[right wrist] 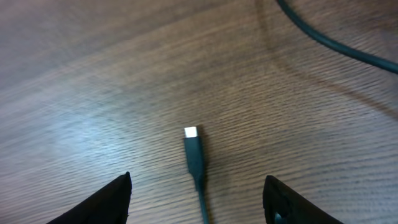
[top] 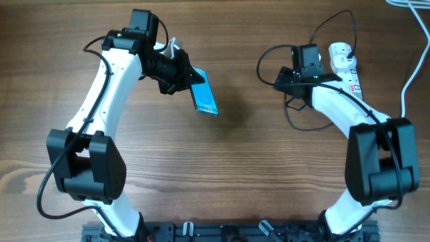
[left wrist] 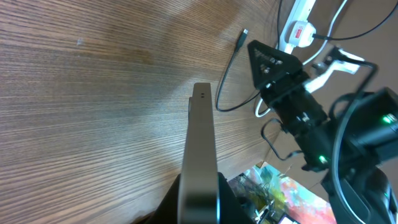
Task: Plug charger to phone and switch on socket
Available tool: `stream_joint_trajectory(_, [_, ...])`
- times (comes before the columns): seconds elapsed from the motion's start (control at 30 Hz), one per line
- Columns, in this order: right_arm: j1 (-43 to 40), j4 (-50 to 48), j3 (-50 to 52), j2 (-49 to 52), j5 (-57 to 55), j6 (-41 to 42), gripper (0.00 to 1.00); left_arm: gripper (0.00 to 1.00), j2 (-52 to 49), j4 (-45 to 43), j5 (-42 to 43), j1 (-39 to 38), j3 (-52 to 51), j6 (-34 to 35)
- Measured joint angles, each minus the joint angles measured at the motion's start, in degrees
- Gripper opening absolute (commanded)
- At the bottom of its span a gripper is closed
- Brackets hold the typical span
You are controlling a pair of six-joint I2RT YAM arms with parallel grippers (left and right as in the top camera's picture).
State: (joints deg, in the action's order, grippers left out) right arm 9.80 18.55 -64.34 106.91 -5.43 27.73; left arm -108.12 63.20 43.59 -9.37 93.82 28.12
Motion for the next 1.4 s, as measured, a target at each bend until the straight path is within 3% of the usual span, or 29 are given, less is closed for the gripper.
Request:
stream_joint_trajectory(0.17, [0.02, -0.90, -0.04, 4.17, -0.37, -1.49, 0.49, 0.04, 0.00, 0.00, 0.02, 0.00, 0.00, 0.00])
stream_joint_trajectory(0.33, [0.00, -0.83, -1.38, 5.55, -1.09, -2.36, 0.29, 0.04, -0.02, -0.02, 0.00, 0.00, 0.00, -0.02])
stream_joint_trajectory(0.53, [0.00, -0.55, -1.62, 5.86, -0.17, -4.39, 0.16, 0.04, 0.00, 0.00, 0.00, 0.00, 0.00, 0.00])
stream_joint_trajectory(0.83, [0.00, -0.15, -1.68, 5.86, 0.52, -5.31, 0.24, 0.04, 0.00, 0.00, 0.00, 0.00, 0.00, 0.00])
stream_joint_trajectory(1.07, [-0.15, 1.38, -1.90, 5.86, 0.68, -6.01, 0.04, 0.05, 0.00, 0.00, 0.00, 0.00, 0.00, 0.00])
stream_joint_trajectory(1.4, [-0.66, 4.02, -2.93, 5.75, 4.98, -6.21, 0.04, 0.06, 0.00, -0.02, 0.00, 0.00, 0.00, 0.00])
